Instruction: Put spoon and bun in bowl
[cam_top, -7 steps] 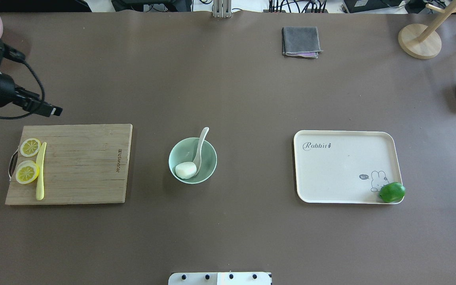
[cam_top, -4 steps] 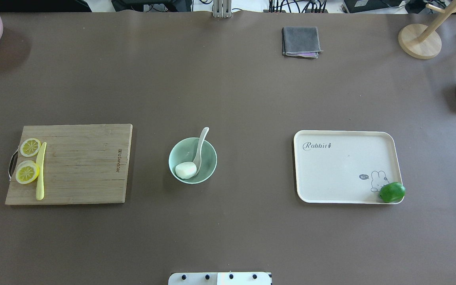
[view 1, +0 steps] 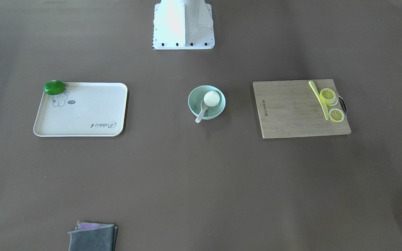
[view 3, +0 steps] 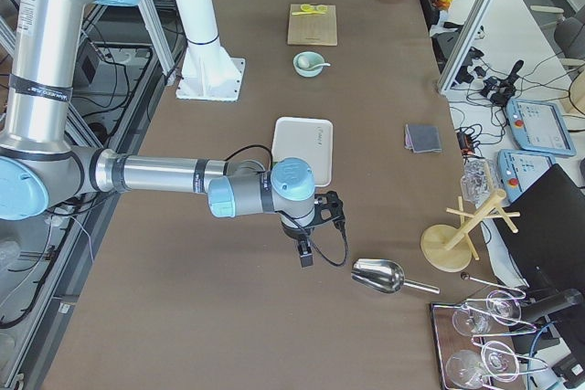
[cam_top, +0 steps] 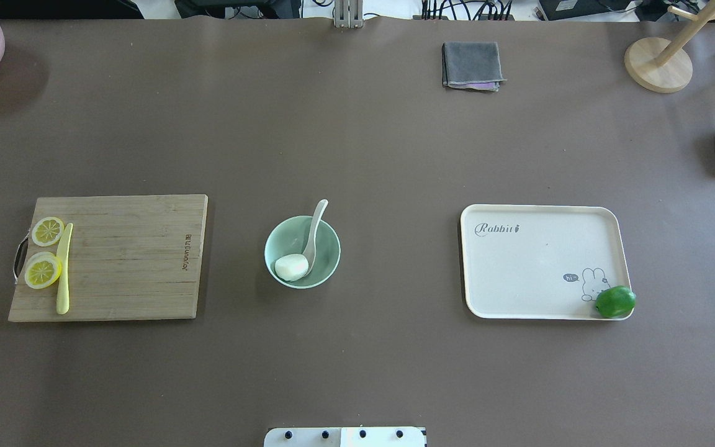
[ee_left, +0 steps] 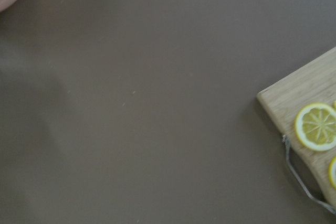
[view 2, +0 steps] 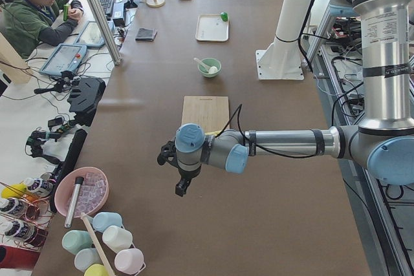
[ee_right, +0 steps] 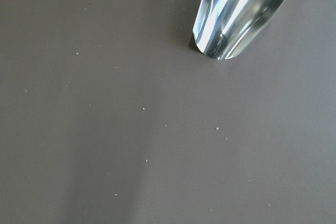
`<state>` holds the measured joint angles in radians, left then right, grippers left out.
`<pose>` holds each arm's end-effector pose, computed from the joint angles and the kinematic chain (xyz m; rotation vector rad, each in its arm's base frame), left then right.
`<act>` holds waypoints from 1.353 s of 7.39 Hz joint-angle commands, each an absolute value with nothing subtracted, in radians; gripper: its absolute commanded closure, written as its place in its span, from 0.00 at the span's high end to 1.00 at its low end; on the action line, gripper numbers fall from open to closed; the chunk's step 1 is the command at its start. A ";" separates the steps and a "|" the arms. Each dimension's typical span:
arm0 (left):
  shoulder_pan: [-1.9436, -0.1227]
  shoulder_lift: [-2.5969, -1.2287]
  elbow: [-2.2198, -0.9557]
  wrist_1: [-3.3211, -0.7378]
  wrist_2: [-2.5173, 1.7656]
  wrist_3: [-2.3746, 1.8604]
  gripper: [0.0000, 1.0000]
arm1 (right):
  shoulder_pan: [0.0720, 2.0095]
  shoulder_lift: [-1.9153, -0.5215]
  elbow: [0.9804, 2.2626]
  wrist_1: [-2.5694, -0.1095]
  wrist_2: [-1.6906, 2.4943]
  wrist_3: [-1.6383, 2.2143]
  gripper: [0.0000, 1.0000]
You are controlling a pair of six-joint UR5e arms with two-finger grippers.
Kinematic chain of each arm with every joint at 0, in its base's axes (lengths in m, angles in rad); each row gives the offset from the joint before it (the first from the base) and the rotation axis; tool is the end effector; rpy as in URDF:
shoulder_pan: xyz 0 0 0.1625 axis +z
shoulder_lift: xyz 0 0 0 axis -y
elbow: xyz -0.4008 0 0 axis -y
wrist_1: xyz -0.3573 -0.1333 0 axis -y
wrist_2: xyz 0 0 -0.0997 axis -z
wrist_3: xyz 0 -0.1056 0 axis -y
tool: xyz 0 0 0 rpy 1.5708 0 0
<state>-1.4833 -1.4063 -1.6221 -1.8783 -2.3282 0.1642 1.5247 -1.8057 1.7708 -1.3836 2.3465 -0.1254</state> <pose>-0.0254 -0.4058 0.6543 0.2146 0.7504 0.3124 0.0421 -0.3761 0.6242 0.1755 -0.7694 -0.2216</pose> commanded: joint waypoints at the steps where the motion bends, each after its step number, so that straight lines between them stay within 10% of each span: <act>1: -1.573 -1.376 -1.609 -1.864 -2.329 0.156 0.98 | 1.525 -1.805 1.763 -1.385 2.376 -0.127 1.00; 10: -1.592 -1.348 -1.875 -1.528 -2.333 0.166 0.98 | 1.526 -1.819 1.763 -1.393 2.395 -0.133 1.00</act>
<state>-1.5922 -1.3490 -1.8737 -1.5279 -2.3332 0.1657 1.5264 -1.8183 1.7663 -1.3935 2.4011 -0.1335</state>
